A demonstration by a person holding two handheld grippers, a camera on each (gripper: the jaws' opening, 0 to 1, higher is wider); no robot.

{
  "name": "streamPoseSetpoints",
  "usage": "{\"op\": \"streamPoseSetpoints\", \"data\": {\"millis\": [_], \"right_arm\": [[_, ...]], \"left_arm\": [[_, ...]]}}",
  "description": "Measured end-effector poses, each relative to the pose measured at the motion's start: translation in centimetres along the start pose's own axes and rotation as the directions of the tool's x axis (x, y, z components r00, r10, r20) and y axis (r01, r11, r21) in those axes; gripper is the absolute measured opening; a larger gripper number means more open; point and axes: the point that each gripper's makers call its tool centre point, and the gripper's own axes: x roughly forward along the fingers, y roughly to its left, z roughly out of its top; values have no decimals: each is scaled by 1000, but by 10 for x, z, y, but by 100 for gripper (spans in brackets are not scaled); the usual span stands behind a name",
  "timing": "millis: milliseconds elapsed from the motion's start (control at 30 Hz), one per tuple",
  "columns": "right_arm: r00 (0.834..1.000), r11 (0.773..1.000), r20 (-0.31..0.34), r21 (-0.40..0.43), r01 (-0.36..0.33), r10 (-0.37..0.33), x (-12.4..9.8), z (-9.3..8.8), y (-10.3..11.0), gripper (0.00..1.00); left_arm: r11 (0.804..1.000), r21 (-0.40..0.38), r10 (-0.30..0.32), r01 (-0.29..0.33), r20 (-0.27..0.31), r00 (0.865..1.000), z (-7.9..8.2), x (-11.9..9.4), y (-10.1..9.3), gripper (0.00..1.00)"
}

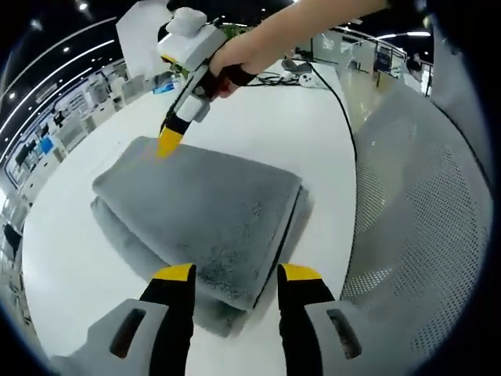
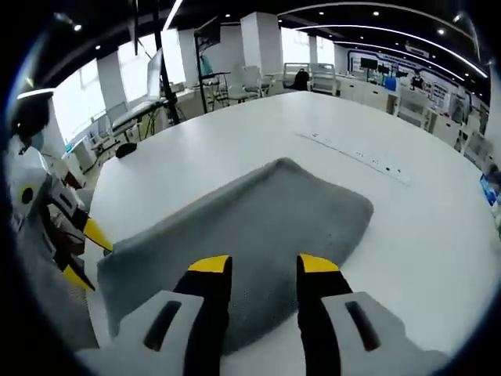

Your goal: Fold the towel on the table until its edges align and the towel forms a compact rectangular stack.

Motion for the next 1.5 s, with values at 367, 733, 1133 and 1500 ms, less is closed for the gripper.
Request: {"op": "streamPoseSetpoints", "data": {"millis": [367,733,1133,1500], "right_arm": [[998,997,-27,-50,-59,58,-26,-32,39,36],[993,990,-50,-88,-112,108,-42,-55,72,36],[986,976,-67,-147,-159,151,-55,-72,108,36],[984,921,-124,-353,-165,129,-56,-93,127,36]], "left_arm": [[998,63,-19,21,-37,999,-3,9,-6,43],[996,73,-40,44,-55,998,-5,14,-19,38],[996,77,-39,44,-64,997,-12,20,-21,38],[997,75,-26,30,-51,998,-12,24,-16,32]]}}
